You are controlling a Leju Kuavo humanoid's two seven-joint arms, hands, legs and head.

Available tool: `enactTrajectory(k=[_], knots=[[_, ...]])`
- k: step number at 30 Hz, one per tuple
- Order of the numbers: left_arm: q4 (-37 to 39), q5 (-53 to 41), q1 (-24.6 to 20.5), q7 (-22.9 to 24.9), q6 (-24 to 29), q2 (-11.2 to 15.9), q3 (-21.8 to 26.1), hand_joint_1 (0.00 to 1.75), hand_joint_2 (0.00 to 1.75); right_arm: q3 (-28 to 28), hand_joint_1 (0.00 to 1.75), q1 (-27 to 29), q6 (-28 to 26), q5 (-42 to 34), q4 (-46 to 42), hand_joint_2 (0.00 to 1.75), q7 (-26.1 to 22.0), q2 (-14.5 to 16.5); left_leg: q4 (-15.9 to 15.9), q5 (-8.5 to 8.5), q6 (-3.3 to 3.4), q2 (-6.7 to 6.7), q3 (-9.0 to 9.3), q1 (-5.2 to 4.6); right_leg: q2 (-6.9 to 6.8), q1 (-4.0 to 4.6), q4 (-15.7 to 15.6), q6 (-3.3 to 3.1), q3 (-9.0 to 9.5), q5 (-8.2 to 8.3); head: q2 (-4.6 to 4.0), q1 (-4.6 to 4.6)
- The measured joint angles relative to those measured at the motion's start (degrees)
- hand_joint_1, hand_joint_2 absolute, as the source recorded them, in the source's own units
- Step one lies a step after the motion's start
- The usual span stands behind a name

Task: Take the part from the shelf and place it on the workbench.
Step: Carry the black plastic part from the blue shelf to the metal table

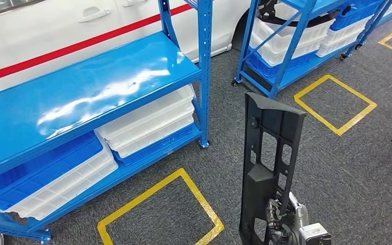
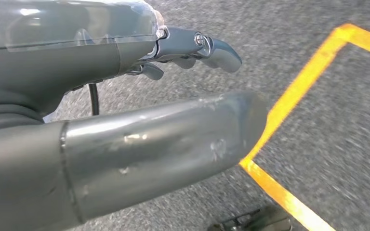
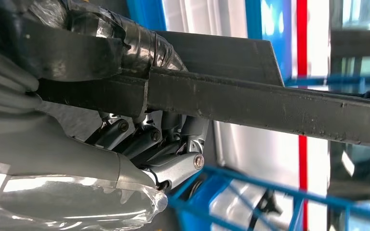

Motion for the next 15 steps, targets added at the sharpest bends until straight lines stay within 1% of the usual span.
enactTrajectory(k=[1,2,3,4,5,6,7,8,9,10,11,12,13,14,15], knots=[[-0.01,-0.18,0.04,-0.13,0.01,-0.13,0.35,0.00,0.00,-0.38,1.75,0.10,0.60,0.21,-0.08,1.75,-0.15,0.51,3.63,-2.35,-0.01,-1.54,-1.53,0.00,0.54,0.09,-0.01,-0.30,-0.28,0.20,0.00,0.00],[0.00,-0.47,0.07,-0.22,0.00,-0.22,0.69,0.00,0.00,-0.67,1.75,0.13,1.38,0.39,-0.08,1.75,-0.31,0.92,7.82,-4.51,0.09,-2.45,-3.31,-0.05,1.18,0.29,0.01,-0.55,-0.56,0.36,-0.01,-0.01],[0.09,-0.75,-0.03,-0.29,0.00,-0.26,1.04,0.00,0.00,-0.86,1.75,0.15,2.08,0.58,-0.05,1.75,-0.42,1.19,11.24,-5.81,0.26,-2.85,-4.79,-0.13,1.85,0.52,0.05,-0.72,-0.79,0.50,-0.01,0.00],[0.31,-1.05,-0.38,-0.36,0.06,-0.27,1.36,0.00,0.00,-0.80,1.75,0.14,2.40,0.68,0.00,1.75,-0.37,1.22,12.89,-5.94,0.52,-3.03,-5.48,-0.24,2.56,0.75,0.09,-0.83,-0.95,0.63,-0.02,0.00],[0.63,-1.35,-1.03,-0.33,0.25,-0.27,1.62,0.00,0.00,-0.42,1.75,0.00,2.20,0.58,0.09,1.75,-0.14,0.93,12.16,-4.85,0.90,-3.18,-5.08,-0.36,3.30,0.98,0.13,-0.88,-1.02,0.75,-0.02,0.00],[1.02,-1.62,-1.99,-0.08,0.53,-0.35,1.78,0.00,0.00,0.34,1.75,-0.30,1.49,0.21,0.25,1.75,0.14,0.25,9.19,-2.85,1.39,-3.59,-3.65,-0.53,4.00,1.17,0.17,-0.86,-1.04,0.86,-0.02,0.01],[1.40,-1.84,-3.25,0.64,0.90,-0.49,1.90,0.00,0.00,1.63,1.75,-0.85,0.31,-0.70,0.47,1.75,0.30,-0.96,4.91,-0.68,2.02,-4.80,-1.67,-0.72,4.61,1.23,0.19,-0.80,-1.05,0.99,-0.01,0.01],[1.75,-1.91,-4.54,1.64,1.22,-0.63,2.03,0.00,0.00,3.12,1.75,-1.60,-0.96,-1.97,0.79,1.75,0.16,-2.39,1.08,0.84,2.61,-6.29,0.07,-0.84,5.11,1.34,0.22,-0.66,-1.11,1.14,-0.01,0.01],[2.21,-1.72,-5.91,3.11,1.43,-0.88,2.33,0.00,0.00,5.22,1.75,-2.70,-2.54,-3.92,1.31,1.75,-0.76,-4.32,-1.69,1.79,2.99,-7.44,1.20,-0.98,5.67,1.28,0.26,-0.38,-1.31,1.37,-0.01,0.01],[2.66,-1.37,-7.15,4.53,1.39,-1.07,2.68,0.00,0.00,7.52,1.75,-3.90,-4.08,-6.17,1.93,1.75,-2.21,-6.27,-3.10,2.07,3.22,-8.14,1.69,-1.14,6.24,1.12,0.27,-0.04,-1.55,1.61,-0.01,0.01],[3.07,-0.93,-8.04,5.48,1.00,-1.20,3.03,0.00,0.00,9.63,1.75,-4.99,-5.40,-8.25,2.55,1.75,-3.87,-7.97,-3.38,2.08,3.27,-7.94,1.72,-1.27,6.88,0.99,0.22,0.37,-1.76,1.87,-0.01,0.01],[3.41,-0.36,-8.78,5.91,0.15,-1.33,3.40,0.00,0.00,11.90,1.75,-6.04,-6.70,-10.21,3.22,1.75,-5.70,-9.76,-3.76,2.39,3.35,-7.14,1.79,-1.38,7.72,0.85,0.08,0.87,-1.95,2.20,0.00,0.00],[3.57,0.21,-9.14,5.58,-1.06,-1.40,3.70,0.00,0.00,13.60,1.75,-6.72,-7.57,-11.33,3.74,1.75,-7.05,-11.16,-4.20,2.74,3.55,-6.27,2.05,-1.35,7.64,0.85,0.19,1.18,-2.10,2.22,0.00,0.01],[3.68,0.79,-9.24,4.95,-2.37,-1.46,4.03,0.00,0.00,14.93,1.75,-7.29,-8.25,-11.92,4.14,1.75,-8.00,-12.35,-4.72,3.14,3.89,-5.39,2.27,-1.26,6.69,0.98,0.94,1.42,-2.52,1.62,0.00,0.02],[3.81,1.51,-9.17,4.01,-3.88,-1.53,4.37,0.00,0.00,16.26,1.75,-7.86,-8.90,-12.27,4.51,1.75,-8.75,-13.53,-5.22,3.55,4.20,-4.40,2.43,-1.19,5.17,1.12,2.82,1.61,-3.43,0.31,-0.01,0.03]])
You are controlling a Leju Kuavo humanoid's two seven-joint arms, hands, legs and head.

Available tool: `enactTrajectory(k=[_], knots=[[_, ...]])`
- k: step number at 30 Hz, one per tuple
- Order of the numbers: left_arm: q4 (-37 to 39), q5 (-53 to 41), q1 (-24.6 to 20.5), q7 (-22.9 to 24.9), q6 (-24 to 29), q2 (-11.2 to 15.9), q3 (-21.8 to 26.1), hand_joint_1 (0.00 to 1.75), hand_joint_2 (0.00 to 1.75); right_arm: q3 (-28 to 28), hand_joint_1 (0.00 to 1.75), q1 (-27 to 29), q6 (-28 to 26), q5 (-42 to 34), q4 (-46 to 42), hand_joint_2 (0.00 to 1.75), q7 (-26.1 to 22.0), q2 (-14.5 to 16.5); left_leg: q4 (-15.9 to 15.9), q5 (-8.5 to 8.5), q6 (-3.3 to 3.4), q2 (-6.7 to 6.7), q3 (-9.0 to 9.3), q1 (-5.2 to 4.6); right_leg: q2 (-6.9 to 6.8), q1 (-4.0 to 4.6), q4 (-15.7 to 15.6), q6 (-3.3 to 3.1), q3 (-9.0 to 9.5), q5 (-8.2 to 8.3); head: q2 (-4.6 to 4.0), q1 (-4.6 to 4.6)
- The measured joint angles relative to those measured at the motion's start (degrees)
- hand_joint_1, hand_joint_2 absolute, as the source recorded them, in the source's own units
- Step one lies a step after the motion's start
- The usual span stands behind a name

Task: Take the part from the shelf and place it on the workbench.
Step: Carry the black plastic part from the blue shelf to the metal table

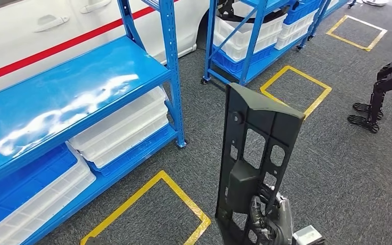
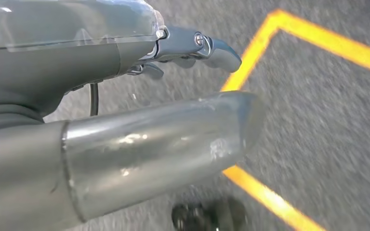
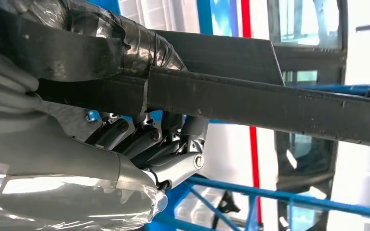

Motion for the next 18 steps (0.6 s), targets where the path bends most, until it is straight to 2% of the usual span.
enactTrajectory(k=[1,2,3,4,5,6,7,9,10,12,13,14,15,17,18], knots=[[0.13,0.63,0.34,-1.21,-1.23,-0.05,0.26,0.00,0.00,0.94,1.75,-0.41,-0.51,-0.13,0.27,1.75,-0.43,-0.82,-0.23,0.23,0.21,0.92,0.05,-0.02,-1.96,0.02,2.96,0.06,-1.33,-1.90,0.00,0.01],[0.22,1.16,0.95,-3.00,-2.24,-0.02,0.44,0.00,0.00,1.57,1.75,-0.66,-0.97,-0.18,0.44,1.75,-0.74,-1.30,-0.28,0.29,0.37,1.75,-0.06,-0.14,-3.31,-0.07,6.63,0.22,-2.99,-3.98,0.00,0.01],[0.19,1.60,1.83,-5.49,-3.44,0.10,0.63,0.00,0.00,1.85,1.75,-0.63,-1.25,-0.12,0.56,1.75,-0.96,-1.52,-0.24,0.25,0.38,2.66,-0.13,-0.24,-4.01,-0.27,10.10,0.41,-4.50,-5.53,0.00,0.00],[-0.39,1.74,3.08,-7.79,-4.79,0.21,0.87,0.00,0.00,1.61,1.75,-0.25,-1.07,0.02,0.53,1.75,-1.05,-1.33,-0.18,0.15,0.33,3.58,-0.13,-0.29,-4.34,-0.50,12.09,0.63,-5.27,-6.06,-0.01,0.00],[-1.92,1.58,4.61,-9.33,-6.76,0.10,1.21,0.00,0.00,1.04,1.75,0.39,-0.38,0.14,0.31,1.75,-1.07,-0.93,-0.11,-0.01,0.24,4.46,-0.09,-0.29,-4.58,-0.72,12.30,0.84,-5.14,-5.63,-0.01,0.00],[-4.42,1.05,6.32,-9.85,-9.25,-0.35,1.70,0.00,0.00,0.21,1.75,1.18,0.86,0.17,-0.07,1.75,-1.04,-0.34,0.04,-0.25,0.07,5.29,-0.01,-0.24,-4.98,-0.91,10.20,1.02,-3.81,-4.22,-0.01,0.00],[-7.33,0.18,7.89,-9.37,-11.55,-1.05,2.31,0.00,0.00,-0.70,1.75,1.96,2.38,0.11,-0.57,1.75,-1.00,0.35,0.31,-0.57,-0.18,6.01,0.07,-0.20,-6.00,-1.03,6.38,1.15,-1.62,-2.37,0.00,0.00],[-11.81,-1.76,9.58,-8.29,-13.82,-2.41,3.66,0.00,0.00,-2.44,1.75,2.87,5.03,-0.05,-1.41,1.75,-0.91,1.81,1.02,-1.31,-0.89,7.12,-0.01,-0.41,-8.28,-0.73,-0.19,0.77,1.91,-0.37,0.00,-0.01],[-12.79,-2.46,9.70,-8.24,-13.71,-2.77,4.23,0.00,0.00,-3.06,1.75,3.06,5.83,-0.05,-1.67,1.75,-0.88,2.45,1.28,-1.59,-1.22,7.55,-0.01,-0.57,-8.93,-0.54,-1.72,0.37,2.63,-0.22,0.00,-0.01],[-13.68,-3.34,9.47,-9.00,-12.89,-3.21,4.95,0.00,0.00,-3.98,1.75,3.37,6.56,0.00,-1.97,1.75,-0.82,3.40,1.38,-1.87,-1.73,8.49,0.26,-0.70,-8.08,-0.34,-2.03,-0.57,2.50,-0.44,0.00,-0.01],[-13.94,-3.75,9.34,-9.69,-12.60,-3.34,5.15,0.00,0.00,-4.38,1.75,3.54,6.77,0.19,-2.10,1.75,-0.81,3.71,1.46,-2.11,-2.04,8.59,0.40,-0.57,-7.48,-0.40,-2.16,-0.98,2.49,-0.34,0.01,-0.01],[-14.02,-4.10,9.18,-10.63,-12.38,-3.43,5.30,0.00,0.00,-4.72,1.75,3.61,6.88,0.63,-2.20,1.75,-0.83,3.92,2.09,-2.79,-2.34,7.77,0.31,-0.41,-6.82,-0.47,-2.32,-1.40,2.47,-0.16,0.00,-0.01],[-13.79,-4.36,8.93,-11.89,-12.17,-3.38,5.46,0.00,0.00,-4.94,1.75,3.57,6.82,1.35,-2.30,1.75,-0.92,4.05,3.82,-4.14,-2.62,6.25,-0.32,-0.23,-6.18,-0.55,-2.50,-1.83,2.40,0.08,0.00,-0.02],[-12.19,-4.51,8.06,-14.75,-11.77,-2.68,5.72,0.00,0.00,-5.01,1.75,3.29,6.07,2.97,-2.38,1.75,-1.24,4.12,10.74,-8.22,-2.91,2.66,-3.36,-0.01,-4.80,-0.53,-2.61,-2.40,2.09,0.43,0.00,-0.02],[-11.03,-4.47,7.59,-16.06,-11.64,-2.12,5.84,0.00,0.00,-4.96,1.75,3.15,5.47,3.53,-2.38,1.75,-1.38,4.11,14.75,-9.95,-2.93,1.77,-5.24,0.02,-4.05,-0.43,-2.58,-2.55,1.91,0.54,0.00,-0.02]])
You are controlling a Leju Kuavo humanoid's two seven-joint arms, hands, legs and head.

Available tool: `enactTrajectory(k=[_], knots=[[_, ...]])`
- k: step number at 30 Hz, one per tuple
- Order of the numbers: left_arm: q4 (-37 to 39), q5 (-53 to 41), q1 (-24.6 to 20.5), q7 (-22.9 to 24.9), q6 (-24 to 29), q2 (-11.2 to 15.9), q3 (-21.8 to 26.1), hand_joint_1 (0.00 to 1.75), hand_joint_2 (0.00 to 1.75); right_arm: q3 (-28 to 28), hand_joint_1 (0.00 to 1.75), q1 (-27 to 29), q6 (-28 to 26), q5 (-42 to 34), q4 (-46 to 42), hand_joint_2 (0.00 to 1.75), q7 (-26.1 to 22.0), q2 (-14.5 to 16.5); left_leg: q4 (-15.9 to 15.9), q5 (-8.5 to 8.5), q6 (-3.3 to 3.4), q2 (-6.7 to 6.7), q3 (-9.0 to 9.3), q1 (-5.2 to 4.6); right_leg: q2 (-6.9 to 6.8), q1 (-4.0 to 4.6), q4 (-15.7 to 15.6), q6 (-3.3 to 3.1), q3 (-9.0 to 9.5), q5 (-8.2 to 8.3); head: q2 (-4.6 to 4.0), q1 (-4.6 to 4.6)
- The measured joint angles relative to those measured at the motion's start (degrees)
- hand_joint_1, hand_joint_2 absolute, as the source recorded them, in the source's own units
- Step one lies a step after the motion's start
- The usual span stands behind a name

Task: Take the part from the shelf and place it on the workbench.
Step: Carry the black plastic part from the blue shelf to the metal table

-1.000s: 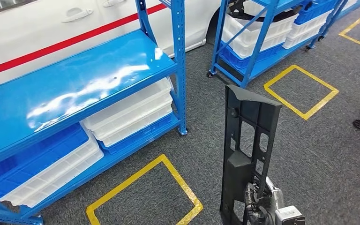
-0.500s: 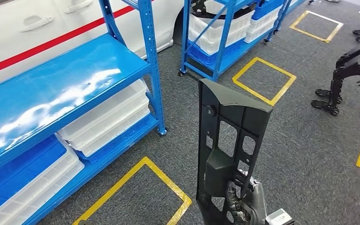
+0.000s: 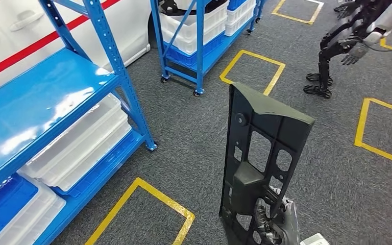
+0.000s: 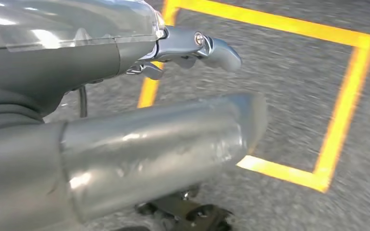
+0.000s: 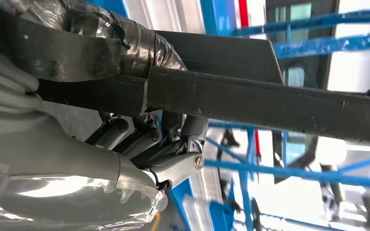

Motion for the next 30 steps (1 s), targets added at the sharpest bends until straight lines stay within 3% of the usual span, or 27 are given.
enactTrajectory(k=[1,2,4,6,8,10,12,14,16,17,18,19,21,22,23,25,26,27,29,30], knots=[[1.07,0.05,-0.37,-0.98,0.01,0.63,0.07,0.00,0.00,0.05,1.75,-0.05,-0.68,0.29,0.00,1.75,-0.13,-0.01,2.77,-0.70,0.03,-0.35,-1.36,0.00,0.82,0.09,0.05,-0.06,-0.11,0.07,0.00,0.00],[1.93,0.13,-0.58,-1.74,-0.06,1.18,0.13,0.00,0.00,0.08,1.75,-0.05,-1.42,0.50,-0.01,1.75,-0.25,-0.02,3.49,-0.22,0.13,-0.49,-1.80,0.00,1.66,0.16,0.11,-0.07,-0.17,0.12,0.00,0.00],[2.99,0.40,-0.67,-2.72,-0.22,2.16,0.33,0.00,0.00,0.09,1.75,0.14,-2.83,1.04,-0.19,1.75,-0.67,-0.02,-2.04,3.89,0.53,-1.40,0.56,0.02,3.46,0.22,0.33,0.03,-0.15,0.19,-0.01,0.00],[3.88,0.62,-0.53,-3.25,-0.28,3.10,0.77,0.00,0.00,0.09,1.75,0.46,-3.72,1.61,-0.57,1.75,-1.09,-0.03,-9.69,7.25,1.01,-4.42,3.77,0.10,5.08,0.23,0.62,0.36,-0.33,0.34,-0.01,0.01],[4.61,0.66,-0.31,-3.46,-0.23,3.83,1.23,0.00,0.00,0.10,1.75,0.76,-4.02,1.90,-0.86,1.75,-1.22,-0.04,-12.46,7.82,1.25,-6.04,4.74,0.01,6.53,0.07,0.68,1.10,-0.80,0.71,-0.01,0.01],[5.06,0.68,-0.35,-3.71,0.07,4.19,1.39,0.00,0.00,0.09,1.75,1.23,-4.47,2.13,-1.13,1.75,-1.27,-0.05,-12.94,8.26,1.64,-4.84,4.91,0.00,7.62,-0.12,0.48,1.96,-1.15,1.13,-0.01,0.01],[5.58,0.73,-0.44,-4.02,0.58,4.28,1.56,0.00,0.00,0.08,1.75,1.71,-5.25,2.60,-1.57,1.75,-1.50,-0.07,-13.70,8.94,2.35,-3.26,5.17,0.15,5.29,0.13,1.96,2.39,-1.96,0.00,0.00,0.02],[6.35,1.01,-0.07,-4.14,1.07,4.30,2.16,0.00,0.00,0.08,1.75,1.96,-5.92,3.04,-2.02,1.75,-1.90,-0.07,-14.08,9.28,2.78,-1.31,5.15,0.01,1.34,0.35,7.78,2.60,-4.55,-3.72,0.01,0.02],[7.40,1.36,0.53,-3.94,1.50,4.44,2.97,0.00,0.00,0.08,1.75,2.37,-6.51,3.18,-2.31,1.75,-2.21,-0.10,-14.02,9.24,2.92,0.75,5.00,-0.23,-0.16,0.17,14.66,2.94,-7.49,-6.94,0.00,0.02],[7.95,1.43,0.72,-3.68,1.69,4.56,3.32,0.00,0.00,0.08,1.75,2.72,-6.84,3.19,-2.42,1.75,-2.28,-0.18,-14.00,9.17,2.91,1.70,4.96,-0.28,-0.41,0.04,15.88,3.09,-7.80,-7.06,0.00,0.02],[8.50,1.41,0.80,-3.29,1.84,4.69,3.62,0.00,0.00,0.12,1.75,3.06,-7.22,3.19,-2.56,1.75,-2.32,-0.33,-13.98,9.08,2.86,2.56,4.96,-0.30,-0.65,-0.09,14.95,3.18,-6.97,-6.18,0.00,0.02],[9.03,1.35,0.81,-2.78,1.94,4.81,3.89,0.00,0.00,0.22,1.75,3.35,-7.69,3.19,-2.79,1.75,-2.34,-0.60,-13.95,8.96,2.75,3.33,5.04,-0.30,-1.11,-0.17,11.87,3.20,-5.00,-4.53,0.00,0.02],[10.07,1.14,0.77,-1.10,2.07,4.99,4.30,0.00,0.00,0.66,1.75,3.78,-9.01,3.19,-3.37,1.75,-2.65,-1.48,-13.77,8.55,2.28,4.61,5.37,-0.48,-3.52,0.02,3.83,2.85,-0.26,-2.04,-0.01,0.02],[10.55,1.03,0.76,0.05,2.10,5.15,4.47,0.00,0.00,1.03,1.75,4.05,-9.97,3.13,-3.61,1.75,-3.06,-2.04,-13.70,8.34,2.00,5.14,5.51,-0.58,-4.39,0.24,1.23,2.50,1.21,-1.57,-0.01,0.02],[10.96,0.91,0.73,1.23,2.13,5.30,4.62,0.00,0.00,1.49,1.75,4.43,-10.97,3.01,-3.76,1.75,-3.56,-2.65,-13.64,8.15,1.71,5.65,5.65,-0.69,-4.89,0.51,0.02,2.13,1.81,-1.62,0.00,0.01],[11.48,0.74,0.61,2.93,2.12,5.63,4.92,0.00,0.00,2.48,1.75,5.16,-12.59,2.71,-3.83,1.75,-4.36,-3.80,-13.68,7.92,1.20,6.68,5.98,-0.70,-3.69,0.73,-0.17,1.43,1.69,-1.52,-0.01,0.01],[11.65,0.68,0.50,3.36,2.09,5.74,5.05,0.00,0.00,2.88,1.75,5.42,-13.04,2.61,-3.84,1.75,-4.56,-4.30,-13.37,7.53,0.92,6.28,6.02,-0.59,-3.08,0.65,-0.40,1.07,1.67,-1.34,-0.01,0.01],[11.82,0.66,0.41,3.60,2.05,5.85,5.20,0.00,0.00,3.24,1.75,5.53,-13.30,2.54,-3.84,1.75,-4.68,-4.69,-12.23,6.56,0.67,5.06,5.65,-0.43,-2.48,0.51,-0.65,0.66,1.67,-1.11,-0.01,0.01],[12.22,0.65,0.42,3.91,1.89,6.06,5.50,0.00,0.00,3.96,1.75,5.50,-13.60,2.47,-3.85,1.75,-4.83,-5.30,-6.35,2.96,0.26,1.39,3.06,-0.10,-1.25,0.33,-0.93,0.04,1.56,-0.75,0.01,0.00],[12.42,0.68,0.55,3.79,1.64,6.18,5.63,0.00,0.00,4.44,1.75,5.40,-13.96,2.43,-3.84,1.75,-4.81,-5.63,-2.24,1.00,0.16,0.21,1.13,-0.04,-0.54,0.38,-0.91,-0.13,1.43,-0.66,0.00,0.00]])
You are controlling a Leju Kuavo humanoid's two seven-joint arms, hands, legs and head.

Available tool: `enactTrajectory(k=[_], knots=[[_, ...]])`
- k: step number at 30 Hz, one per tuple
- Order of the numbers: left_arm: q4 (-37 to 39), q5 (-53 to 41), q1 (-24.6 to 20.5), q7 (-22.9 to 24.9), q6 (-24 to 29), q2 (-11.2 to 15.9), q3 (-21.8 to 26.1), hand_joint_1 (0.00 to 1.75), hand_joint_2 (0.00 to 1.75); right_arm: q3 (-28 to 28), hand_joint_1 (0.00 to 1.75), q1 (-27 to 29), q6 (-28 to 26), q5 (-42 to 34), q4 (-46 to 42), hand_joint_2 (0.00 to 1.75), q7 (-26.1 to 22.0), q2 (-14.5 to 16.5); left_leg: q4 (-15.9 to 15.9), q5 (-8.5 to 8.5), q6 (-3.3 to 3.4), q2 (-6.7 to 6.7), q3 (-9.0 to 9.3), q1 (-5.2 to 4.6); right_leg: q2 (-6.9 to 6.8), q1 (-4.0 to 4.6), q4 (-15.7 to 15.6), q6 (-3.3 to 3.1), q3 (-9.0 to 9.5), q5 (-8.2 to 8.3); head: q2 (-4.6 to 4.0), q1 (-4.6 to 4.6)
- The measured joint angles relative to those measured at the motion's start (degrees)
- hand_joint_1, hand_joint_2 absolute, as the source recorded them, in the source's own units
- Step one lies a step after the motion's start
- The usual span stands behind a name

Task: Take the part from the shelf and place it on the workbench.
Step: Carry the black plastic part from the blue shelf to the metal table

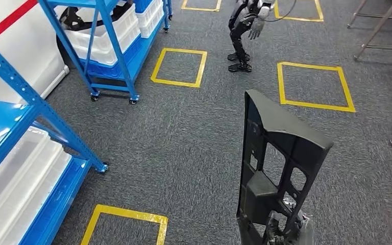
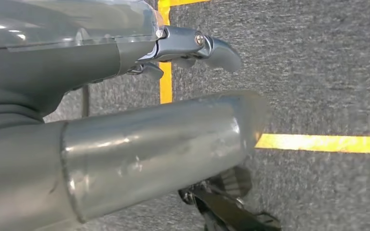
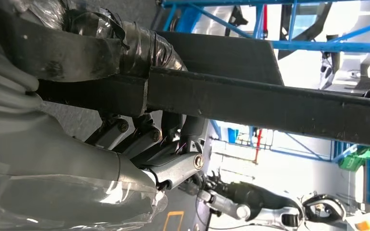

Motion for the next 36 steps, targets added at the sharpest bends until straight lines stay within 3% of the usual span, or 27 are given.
enactTrajectory(k=[1,2,3,4,6,8,10,11,13,15,17,18,20,22,23,24,26,28,30,32,33,34,35,36], knots=[[0.15,-0.02,0.18,-0.51,-0.46,0.15,0.08,0.00,0.00,0.55,1.75,-0.08,-0.61,-0.01,0.04,1.75,0.08,-0.40,3.52,-1.22,-0.08,-0.51,-1.72,0.02,0.80,0.06,0.05,-0.06,-0.10,0.04,0.00,0.00],[0.26,-0.10,0.36,-1.37,-1.08,0.32,0.11,0.00,0.00,1.14,1.75,-0.17,-1.39,-0.02,0.10,1.75,0.23,-0.85,5.32,-1.29,-0.10,-0.70,-2.70,0.03,1.63,0.12,0.12,-0.09,-0.14,0.07,0.00,0.00],[0.34,-0.26,0.48,-2.48,-1.75,0.54,0.12,0.00,0.00,1.76,1.75,-0.30,-2.21,-0.03,0.19,1.75,0.45,-1.32,4.94,-0.20,-0.06,-0.80,-2.70,0.04,2.46,0.16,0.22,-0.10,-0.13,0.07,0.00,0.00],[0.37,-0.43,0.59,-3.47,-2.35,0.81,0.12,0.00,0.00,2.34,1.75,-0.48,-2.87,-0.02,0.28,1.75,0.67,-1.74,2.18,1.91,0.04,-1.15,-1.59,0.07,3.29,0.17,0.33,-0.07,-0.08,0.07,0.00,0.00],[0.40,-0.66,0.75,-4.49,-3.01,1.50,0.12,0.00,0.00,3.23,1.75,-0.95,-3.48,-0.01,0.40,1.75,0.95,-2.38,-5.82,6.02,0.36,-3.63,1.75,0.20,4.80,0.21,0.65,0.17,-0.10,0.04,0.00,0.01],[0.43,-0.73,0.90,-4.70,-3.22,2.11,0.12,0.00,0.00,3.79,1.75,-1.41,-3.58,0.02,0.48,1.75,0.99,-2.86,-10.23,7.37,0.63,-5.66,3.46,0.18,6.20,0.16,0.89,0.81,-0.51,0.18,0.01,0.01],[0.45,-0.80,0.91,-4.80,-3.31,2.48,0.13,0.00,0.00,4.17,1.75,-1.58,-3.57,0.05,0.56,1.75,1.05,-3.25,-10.87,7.44,1.03,-4.98,3.62,0.05,7.56,-0.02,0.80,1.69,-0.95,0.59,0.01,0.01],[0.45,-0.92,0.82,-4.89,-3.43,2.61,0.13,0.00,0.00,4.32,1.75,-1.61,-3.54,0.03,0.61,1.75,1.10,-3.42,-11.21,7.72,1.35,-4.22,3.73,0.11,7.50,-0.07,0.97,1.98,-1.18,0.57,0.00,0.02],[0.46,-1.32,0.75,-5.21,-3.83,2.83,0.12,0.00,0.00,4.55,1.75,-1.94,-3.36,-0.23,0.75,1.75,1.27,-3.80,-11.99,8.34,2.04,-2.67,3.96,0.31,4.90,0.15,3.09,2.40,-2.31,-0.98,0.00,0.02],[0.47,-1.85,1.05,-5.57,-4.12,3.09,0.12,0.00,0.00,4.65,1.75,-2.78,-2.66,-0.97,1.15,1.75,1.60,-4.08,-12.26,8.50,2.45,-0.89,3.92,0.13,1.56,0.01,9.27,2.83,-4.99,-4.83,0.01,0.02],[0.49,-2.43,1.38,-5.58,-4.15,3.35,0.11,0.00,0.00,4.66,1.75,-3.71,-1.15,-1.94,1.88,1.75,2.31,-4.18,-12.16,8.37,2.53,1.06,3.82,-0.04,0.44,-0.39,14.57,3.28,-7.06,-7.17,0.00,0.02],[0.50,-2.87,1.37,-5.61,-4.22,3.42,0.11,0.00,0.00,4.66,1.75,-4.19,-0.11,-2.36,2.34,1.75,2.86,-4.19,-12.07,8.26,2.44,1.92,3.79,-0.07,0.14,-0.53,14.54,3.41,-6.76,-6.70,0.00,0.02],[0.50,-4.24,0.96,-6.52,-4.82,3.39,-0.09,0.00,0.00,4.65,1.75,-5.49,2.64,-3.03,3.75,1.75,3.87,-4.12,-11.79,7.93,2.14,3.48,3.91,-0.05,-1.04,-0.66,8.91,3.47,-3.31,-3.61,-0.01,0.02],[0.48,-5.65,0.35,-8.73,-5.55,3.33,-0.59,0.00,0.00,4.65,1.75,-6.80,5.35,-3.74,5.60,1.75,4.00,-3.93,-11.53,7.55,1.64,4.64,4.22,-0.25,-3.52,-0.34,2.60,2.95,0.21,-1.68,0.00,0.02],[0.32,-5.84,0.12,-9.95,-5.61,3.25,-1.08,0.00,0.00,4.66,1.75,-7.19,6.31,-4.06,6.35,1.75,3.81,-3.83,-11.42,7.41,1.36,5.10,4.38,-0.34,-4.25,-0.10,1.13,2.60,0.92,-1.52,0.01,0.01],[-0.24,-5.42,-0.03,-11.32,-5.52,3.03,-1.98,0.00,0.00,4.67,1.75,-7.49,7.16,-4.30,7.13,1.75,3.54,-3.67,-11.40,7.32,1.07,5.55,4.49,-0.44,-4.45,0.19,0.88,2.25,0.89,-1.72,0.00,0.01],[-2.27,-2.08,-0.28,-13.30,-5.86,2.40,-5.30,0.00,0.00,4.67,1.75,-7.91,8.61,-4.38,8.60,1.75,3.01,-3.36,-11.33,7.05,0.44,6.12,4.60,-0.27,-3.17,0.25,0.62,1.63,0.70,-1.44,0.00,0.01],[-4.49,3.70,-0.59,-14.16,-7.37,2.07,-9.62,0.00,0.00,4.63,1.75,-8.30,9.83,-4.15,9.87,1.75,2.45,-2.99,-9.30,5.34,-0.08,3.90,3.81,0.06,-2.00,0.04,0.21,0.86,0.72,-1.10,-0.01,0.01],[-5.81,9.07,-0.59,-14.33,-8.60,2.39,-12.96,0.00,0.00,4.57,1.75,-8.61,10.60,-3.93,10.54,1.75,1.95,-2.59,-2.86,1.76,-0.33,0.63,0.91,0.32,-0.69,-0.01,0.08,0.30,0.67,-0.88,0.00,0.01],[-6.41,12.98,-0.16,-14.35,-9.07,3.37,-15.37,0.00,0.00,4.25,1.75,-8.50,11.35,-3.86,10.93,1.75,1.77,-2.22,4.21,-0.54,-0.48,-0.50,-2.63,0.37,1.04,0.14,0.20,0.07,0.60,-0.85,0.00,0.01],[-6.54,14.72,0.15,-14.35,-9.22,4.10,-16.49,0.00,0.00,3.89,1.75,-8.20,11.85,-3.82,11.04,1.75,1.78,-2.05,5.42,-0.16,-0.49,-0.70,-3.47,0.36,1.98,0.22,0.29,0.02,0.63,-0.86,0.00,0.01],[-6.58,16.18,0.47,-14.35,-9.31,4.91,-17.43,0.00,0.00,3.37,1.75,-7.75,12.44,-3.74,11.10,1.75,1.75,-1.85,4.32,1.39,-0.44,-0.86,-3.26,0.36,2.92,0.27,0.41,0.02,0.71,-0.90,0.00,0.01],[-6.59,17.60,0.79,-14.35,-9.45,5.85,-18.16,0.00,0.00,2.73,1.75,-7.15,13.16,-3.60,11.11,1.75,1.56,-1.63,1.04,3.78,-0.33,-1.31,-2.05,0.38,3.83,0.28,0.55,0.06,0.81,-0.98,0.00,0.01],[-6.56,18.92,1.11,-14.34,-9.60,6.78,-18.70,0.00,0.00,2.09,1.75,-6.49,13.89,-3.43,11.12,1.75,1.26,-1.39,-2.86,5.81,-0.17,-2.57,-0.48,0.45,4.65,0.25,0.69,0.14,0.85,-1.08,0.00,0.01]])
